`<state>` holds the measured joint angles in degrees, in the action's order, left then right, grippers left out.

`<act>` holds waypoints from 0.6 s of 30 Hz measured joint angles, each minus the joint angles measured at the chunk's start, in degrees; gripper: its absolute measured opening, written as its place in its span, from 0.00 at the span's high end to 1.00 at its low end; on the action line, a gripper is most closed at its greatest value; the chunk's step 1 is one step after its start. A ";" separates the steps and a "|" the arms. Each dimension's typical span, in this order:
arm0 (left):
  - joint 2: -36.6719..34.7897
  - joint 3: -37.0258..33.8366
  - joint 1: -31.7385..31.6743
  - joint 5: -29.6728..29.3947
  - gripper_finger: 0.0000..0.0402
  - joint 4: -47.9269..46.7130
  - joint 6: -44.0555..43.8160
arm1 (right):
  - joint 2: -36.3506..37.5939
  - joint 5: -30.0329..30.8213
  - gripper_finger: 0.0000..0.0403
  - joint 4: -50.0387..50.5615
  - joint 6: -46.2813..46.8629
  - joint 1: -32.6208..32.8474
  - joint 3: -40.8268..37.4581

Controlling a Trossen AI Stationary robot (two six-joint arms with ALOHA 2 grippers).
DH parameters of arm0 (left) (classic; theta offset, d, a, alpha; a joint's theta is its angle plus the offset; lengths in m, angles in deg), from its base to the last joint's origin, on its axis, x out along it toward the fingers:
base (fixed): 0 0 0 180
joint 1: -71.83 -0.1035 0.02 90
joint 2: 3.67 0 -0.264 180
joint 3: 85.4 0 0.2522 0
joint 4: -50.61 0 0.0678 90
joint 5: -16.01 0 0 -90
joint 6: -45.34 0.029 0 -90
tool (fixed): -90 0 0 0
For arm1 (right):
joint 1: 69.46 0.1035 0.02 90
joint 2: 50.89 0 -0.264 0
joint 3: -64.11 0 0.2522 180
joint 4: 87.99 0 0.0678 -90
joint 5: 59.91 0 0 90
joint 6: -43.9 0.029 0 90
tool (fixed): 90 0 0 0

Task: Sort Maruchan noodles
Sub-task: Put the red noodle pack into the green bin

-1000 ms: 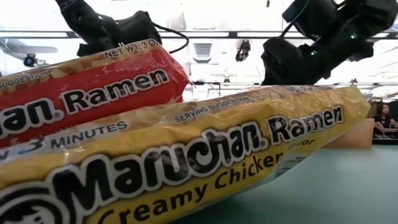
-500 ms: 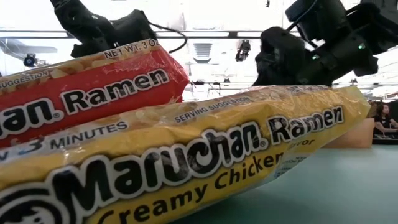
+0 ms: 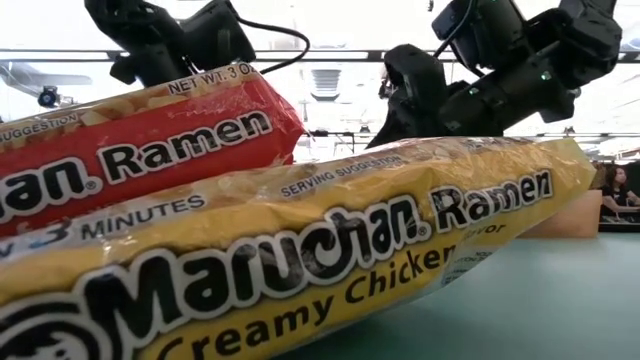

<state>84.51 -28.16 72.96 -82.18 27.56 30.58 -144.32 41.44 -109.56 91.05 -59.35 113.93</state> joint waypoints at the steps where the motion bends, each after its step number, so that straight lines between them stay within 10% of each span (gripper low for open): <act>1: 0.00 0.00 -0.23 -0.78 0.77 -0.63 1.46 | 0.00 0.51 0.65 0.13 1.29 0.00 0.00; 18: 0.35 0.00 -9.12 -16.76 0.72 -7.86 1.07 | -8.81 7.78 0.65 -2.15 15.26 -0.02 4.70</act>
<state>84.86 -28.15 63.84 -98.94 19.71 31.64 -153.13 49.22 -111.72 106.31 -59.38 118.63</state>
